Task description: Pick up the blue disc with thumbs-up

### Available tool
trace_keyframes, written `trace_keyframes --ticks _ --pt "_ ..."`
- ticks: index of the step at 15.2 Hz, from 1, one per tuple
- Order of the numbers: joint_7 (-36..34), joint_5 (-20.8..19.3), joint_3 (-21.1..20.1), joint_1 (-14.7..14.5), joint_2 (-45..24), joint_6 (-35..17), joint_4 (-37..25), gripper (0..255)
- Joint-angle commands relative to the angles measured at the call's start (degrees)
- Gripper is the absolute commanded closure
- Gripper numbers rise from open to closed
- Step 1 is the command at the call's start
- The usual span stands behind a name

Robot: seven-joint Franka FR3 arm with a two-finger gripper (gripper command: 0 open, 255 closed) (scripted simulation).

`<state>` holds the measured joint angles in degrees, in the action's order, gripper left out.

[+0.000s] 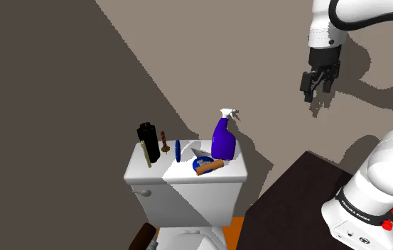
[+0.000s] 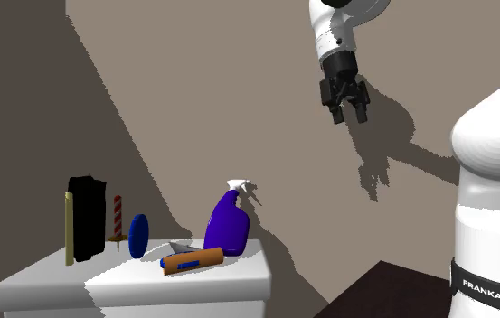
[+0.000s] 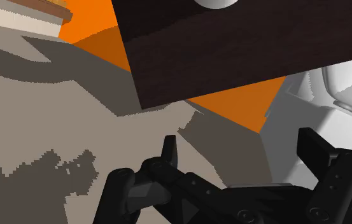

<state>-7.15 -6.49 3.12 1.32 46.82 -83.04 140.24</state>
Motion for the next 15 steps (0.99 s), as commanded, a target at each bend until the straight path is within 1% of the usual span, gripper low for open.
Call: trace_keyframes --ticks 1,8,15 --pt "0.0 0.0 0.0 0.0 0.0 0.0 0.0 0" --pt "-11.7 7.6 -6.9 -1.8 -7.2 -8.6 1.2 0" --pt "-22.3 13.0 -13.3 -3.2 -18.0 -17.9 -1.6 0"
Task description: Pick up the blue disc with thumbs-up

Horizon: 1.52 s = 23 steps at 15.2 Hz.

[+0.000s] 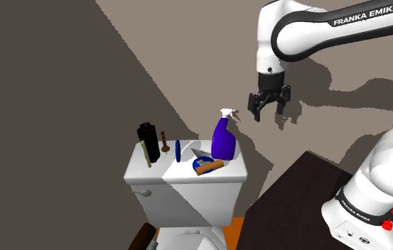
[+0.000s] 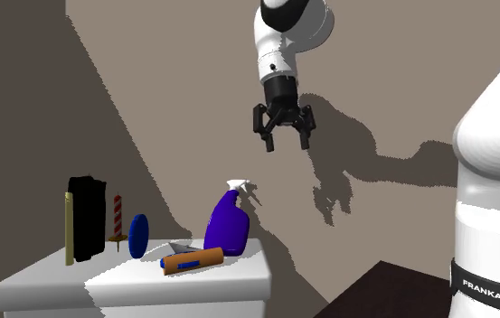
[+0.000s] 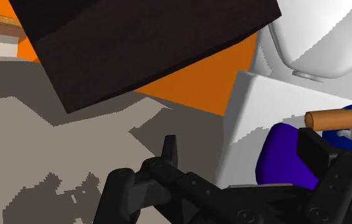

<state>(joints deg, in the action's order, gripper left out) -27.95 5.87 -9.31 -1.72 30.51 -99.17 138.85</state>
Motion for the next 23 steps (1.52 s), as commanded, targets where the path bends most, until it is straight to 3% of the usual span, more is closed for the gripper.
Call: trace_keyframes --ticks 1,10,17,23 --pt "-3.0 1.2 -1.7 -0.3 -3.4 -3.0 -0.9 0" --pt "-16.4 2.2 -8.1 -1.0 -21.1 -13.0 -10.8 0" --pt "-27.1 -1.2 -10.5 -2.5 -36.3 -17.7 -22.6 0" --pt "-35.3 -5.2 -10.3 -5.5 -49.6 -18.8 -35.9 0"
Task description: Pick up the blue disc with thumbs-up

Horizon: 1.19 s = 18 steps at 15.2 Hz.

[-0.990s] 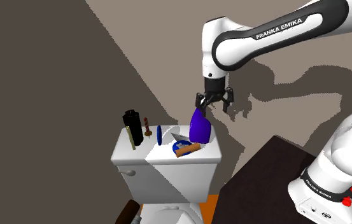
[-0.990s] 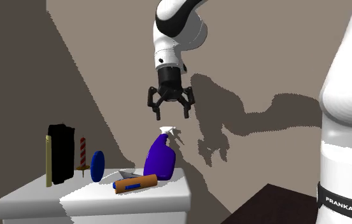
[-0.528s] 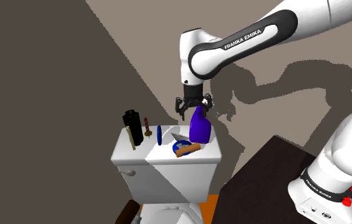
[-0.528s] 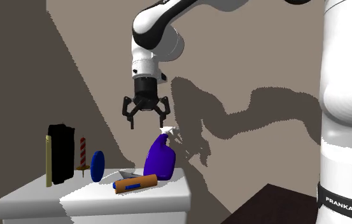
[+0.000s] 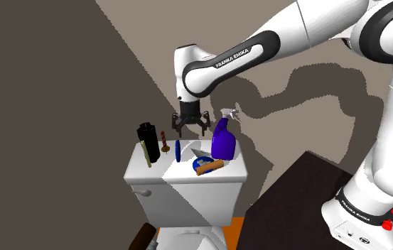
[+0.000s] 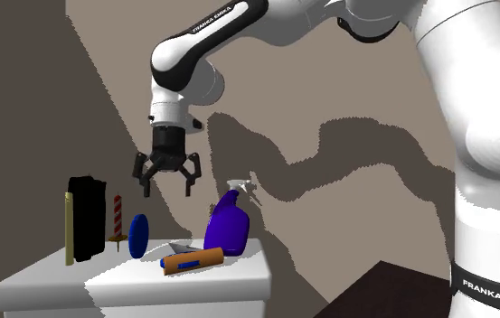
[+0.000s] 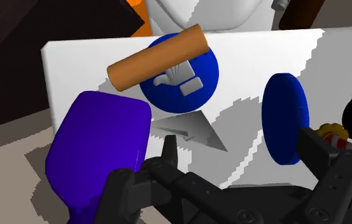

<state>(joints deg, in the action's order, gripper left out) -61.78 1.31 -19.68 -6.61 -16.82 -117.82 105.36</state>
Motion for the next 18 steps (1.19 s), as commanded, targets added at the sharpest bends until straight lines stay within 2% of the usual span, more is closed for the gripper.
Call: trace_keyframes --ticks 1,5,14,15,18 --pt "-2.7 -1.3 0.3 -1.3 -4.6 0.0 -4.9 0" --pt "-6.7 -3.2 1.4 -3.8 -13.2 1.2 -15.6 0" --pt "-6.6 -3.9 1.9 -4.1 -15.8 -3.4 -13.5 0" --pt "-6.7 -3.9 1.9 -4.1 -15.9 -3.4 -13.6 255" --pt "-6.7 -3.9 1.9 -4.2 -15.9 -3.4 -13.6 255"
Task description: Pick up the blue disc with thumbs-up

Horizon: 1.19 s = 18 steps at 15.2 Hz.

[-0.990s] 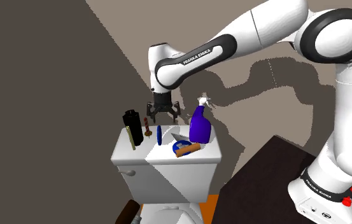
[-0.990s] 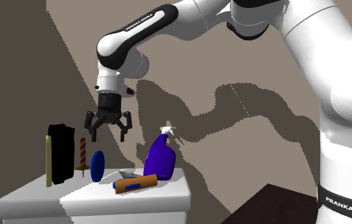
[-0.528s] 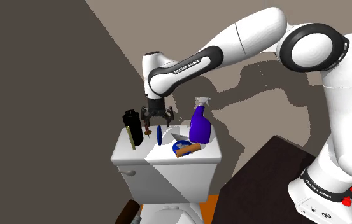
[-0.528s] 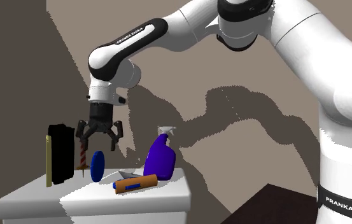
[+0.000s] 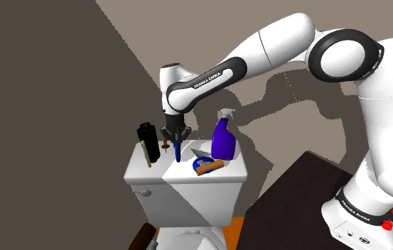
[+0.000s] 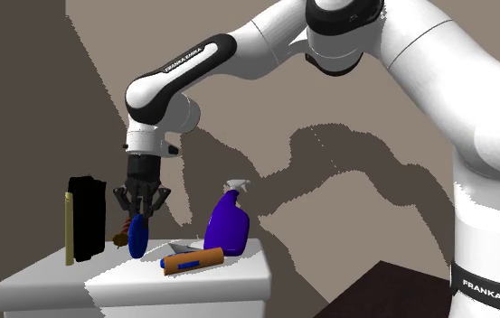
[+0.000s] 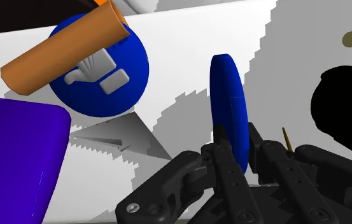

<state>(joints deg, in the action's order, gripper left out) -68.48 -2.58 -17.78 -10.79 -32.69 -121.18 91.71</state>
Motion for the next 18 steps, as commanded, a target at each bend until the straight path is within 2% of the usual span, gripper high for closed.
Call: trace_keyframes --ticks 1,6,18 --pt "0.0 0.0 0.0 0.0 0.0 0.0 0.0 255" --pt "0.1 0.0 0.0 0.1 0.1 0.0 0.2 255" --pt "0.0 1.0 -0.7 0.4 3.9 7.3 -3.5 255"
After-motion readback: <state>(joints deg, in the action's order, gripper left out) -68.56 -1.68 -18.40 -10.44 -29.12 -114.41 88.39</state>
